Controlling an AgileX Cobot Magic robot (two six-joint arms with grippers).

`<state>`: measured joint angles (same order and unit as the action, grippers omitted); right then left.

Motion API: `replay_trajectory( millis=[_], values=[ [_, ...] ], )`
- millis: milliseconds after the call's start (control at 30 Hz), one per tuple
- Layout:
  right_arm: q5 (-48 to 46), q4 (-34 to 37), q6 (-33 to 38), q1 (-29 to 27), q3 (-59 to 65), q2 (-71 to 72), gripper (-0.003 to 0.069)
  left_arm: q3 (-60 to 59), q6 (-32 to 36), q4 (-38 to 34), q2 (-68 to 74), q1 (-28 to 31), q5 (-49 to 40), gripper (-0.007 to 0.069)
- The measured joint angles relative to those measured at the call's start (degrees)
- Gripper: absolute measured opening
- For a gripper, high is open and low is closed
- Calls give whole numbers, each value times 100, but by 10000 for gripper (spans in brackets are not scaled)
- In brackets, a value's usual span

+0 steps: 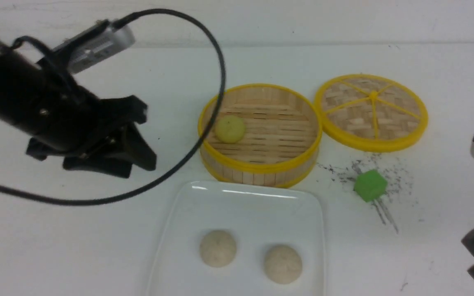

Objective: Put the steamed buns into the plate on the white tablecloth.
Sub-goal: 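Reach into the bamboo steamer and grasp a bun with the left gripper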

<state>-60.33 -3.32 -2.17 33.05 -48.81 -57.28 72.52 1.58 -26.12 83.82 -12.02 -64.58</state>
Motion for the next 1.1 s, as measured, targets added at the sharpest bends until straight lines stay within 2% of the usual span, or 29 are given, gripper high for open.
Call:
replay_trajectory(
  millis=[100,200,300,333,600,867,967,1100],
  values=[
    [235,-16,-7,0,213,270,-13,830,-455,631,789,-632,270,378],
    [358,-16,-7,0,233,342,-11,1642,-919,1261,1585,-955,432,401],
    [394,-16,-47,0,245,343,-9,2257,-1183,1598,2102,-1088,437,410],
    [430,-16,-131,0,257,343,-8,2793,-1386,1760,2496,-1155,437,412],
    [458,-16,-313,0,261,343,-6,4499,-1759,1886,4019,-1220,437,412],
    [463,-16,-328,0,263,343,0,4815,-1764,1868,4722,-1220,445,402],
    [470,-16,-328,0,263,343,0,4815,-1707,1868,4830,-1220,552,363],
    [483,-16,-328,0,270,343,2,4825,-1632,1868,4888,-1220,591,174]
  ],
)
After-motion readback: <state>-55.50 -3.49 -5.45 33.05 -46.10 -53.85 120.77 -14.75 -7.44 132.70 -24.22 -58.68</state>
